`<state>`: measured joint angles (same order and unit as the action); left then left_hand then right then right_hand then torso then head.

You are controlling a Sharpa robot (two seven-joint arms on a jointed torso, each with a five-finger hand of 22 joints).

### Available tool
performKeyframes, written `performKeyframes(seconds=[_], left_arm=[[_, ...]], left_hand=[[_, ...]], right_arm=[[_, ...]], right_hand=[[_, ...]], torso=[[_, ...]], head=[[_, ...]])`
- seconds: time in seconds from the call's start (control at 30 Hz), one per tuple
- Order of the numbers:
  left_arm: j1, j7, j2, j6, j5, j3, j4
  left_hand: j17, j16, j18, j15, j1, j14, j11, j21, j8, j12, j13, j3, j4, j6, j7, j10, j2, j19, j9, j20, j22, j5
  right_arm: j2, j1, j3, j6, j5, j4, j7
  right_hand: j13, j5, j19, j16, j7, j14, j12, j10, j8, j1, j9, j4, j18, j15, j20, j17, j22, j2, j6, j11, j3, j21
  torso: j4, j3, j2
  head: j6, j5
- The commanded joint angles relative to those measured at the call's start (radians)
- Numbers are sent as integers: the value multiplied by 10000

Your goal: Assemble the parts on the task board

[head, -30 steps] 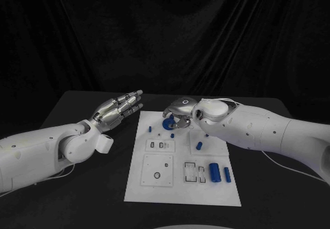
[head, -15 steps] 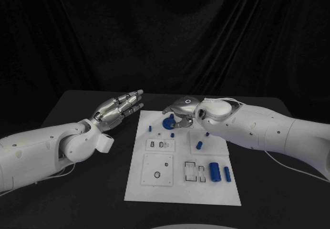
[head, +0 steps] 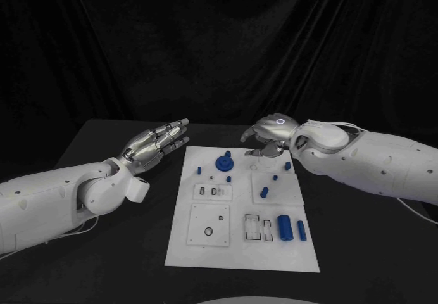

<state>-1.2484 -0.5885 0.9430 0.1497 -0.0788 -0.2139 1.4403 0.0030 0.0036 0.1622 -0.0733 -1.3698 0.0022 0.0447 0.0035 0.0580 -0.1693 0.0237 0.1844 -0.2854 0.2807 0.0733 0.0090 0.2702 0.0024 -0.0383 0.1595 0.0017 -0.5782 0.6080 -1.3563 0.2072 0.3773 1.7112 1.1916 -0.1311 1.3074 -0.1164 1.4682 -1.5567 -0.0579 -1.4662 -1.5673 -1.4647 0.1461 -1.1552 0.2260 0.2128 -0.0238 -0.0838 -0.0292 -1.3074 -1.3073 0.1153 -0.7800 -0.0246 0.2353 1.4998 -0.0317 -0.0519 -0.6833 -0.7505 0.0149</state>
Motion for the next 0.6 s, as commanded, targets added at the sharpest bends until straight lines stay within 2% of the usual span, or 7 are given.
performKeyframes(seconds=[0.03, 0.1, 0.23, 0.27, 0.5, 0.53, 0.6], left_arm=[[14, -65, -14, 154, 3, 10, -15], [15, -61, -15, 159, 3, 9, -23], [24, -51, -4, 176, 3, 9, -32], [29, -48, 0, 179, 3, 9, -34], [72, -59, -6, 193, 3, 9, -58], [79, -60, -12, 198, 3, 9, -66], [91, -66, -25, 205, 3, 9, -80]], left_hand=[[-5, 26, -27, -51, -89, 0, 41, -35, 69, -50, 16, -70, -8, 5, 54, 9, 15, -24, -1, 77, -17, -26], [-5, 26, -27, -51, -89, 0, 41, -35, 69, -50, 16, -70, -8, 5, 54, 9, 15, -24, -1, 77, -17, -26], [-2, 31, -28, -58, -89, 2, 41, -35, 73, -56, 17, -72, -9, 16, 55, 10, 16, -24, -3, 80, -17, -25], [-2, 31, -28, -58, -89, 2, 41, -35, 73, -56, 17, -72, -9, 16, 55, 10, 16, -24, -3, 80, -17, -25], [-2, 31, -28, -58, -89, 2, 41, -35, 73, -56, 17, -72, -9, 16, 55, 10, 16, -24, -3, 80, -17, -25], [-1, 34, -31, -70, -90, 3, 45, -35, 80, -67, 18, -74, -10, 28, 59, 12, 17, -24, -5, 87, -17, -24], [-1, 34, -31, -70, -90, 3, 45, -35, 80, -67, 18, -74, -10, 28, 59, 12, 17, -24, -5, 87, -17, -24]], right_arm=[[514, -134, -1, 547, -228, 397, 503], [800, -176, 0, 511, -260, 582, 621], [1304, -225, 2, 608, -300, 906, 816], [1403, -231, 2, 650, -305, 967, 859], [1809, -232, 5, 689, -320, 1171, 1207], [1859, -227, 5, 660, -320, 1187, 1282], [1951, -219, 6, 590, -322, 1218, 1402]], right_hand=[[2634, 651, 711, -6, 187, -983, -35, -1061, 30, 367, 2, 800, 62, -183, 151, -2328, -2407, 578, -287, -218, -505, 72], [2634, 648, 731, 28, 317, -968, -35, -1061, -46, 1007, -63, 856, 74, -280, 234, -2252, -2422, 851, -296, -320, -1212, 115], [2634, 643, 744, 184, 518, -901, -35, -1061, -210, 2455, -255, 864, 82, -504, 465, -1910, -2431, 721, -458, -497, -3533, 145], [2634, 618, 752, 175, 526, -907, -35, -1061, -241, 2762, -305, 865, 86, -526, 492, -1930, -2437, 464, -541, -504, -3818, 160], [2634, 587, 800, 131, 488, -930, -35, -1061, -265, 3079, -407, 854, 112, -527, 510, -2020, -2470, 271, -885, -486, -4174, 256], [2634, -49, 805, 124, 472, -933, -35, -1061, -310, 2546, -452, 830, 115, -520, 503, -2031, -2474, -62, -940, -467, -3874, 267], [2634, -542, 823, 123, 436, -933, -35, -1061, -362, 2093, -499, 815, 126, -492, 482, -2030, -2487, -220, -988, -451, -3726, 304]], torso=[[14, 4, 17], [17, -1, 18], [16, -7, 26], [17, -7, 23], [39, 2, 39], [44, 13, 46], [53, 34, 38]], head=[[34, -7], [83, -3], [188, 42], [214, 38], [314, -72], [328, -94], [394, -128]])
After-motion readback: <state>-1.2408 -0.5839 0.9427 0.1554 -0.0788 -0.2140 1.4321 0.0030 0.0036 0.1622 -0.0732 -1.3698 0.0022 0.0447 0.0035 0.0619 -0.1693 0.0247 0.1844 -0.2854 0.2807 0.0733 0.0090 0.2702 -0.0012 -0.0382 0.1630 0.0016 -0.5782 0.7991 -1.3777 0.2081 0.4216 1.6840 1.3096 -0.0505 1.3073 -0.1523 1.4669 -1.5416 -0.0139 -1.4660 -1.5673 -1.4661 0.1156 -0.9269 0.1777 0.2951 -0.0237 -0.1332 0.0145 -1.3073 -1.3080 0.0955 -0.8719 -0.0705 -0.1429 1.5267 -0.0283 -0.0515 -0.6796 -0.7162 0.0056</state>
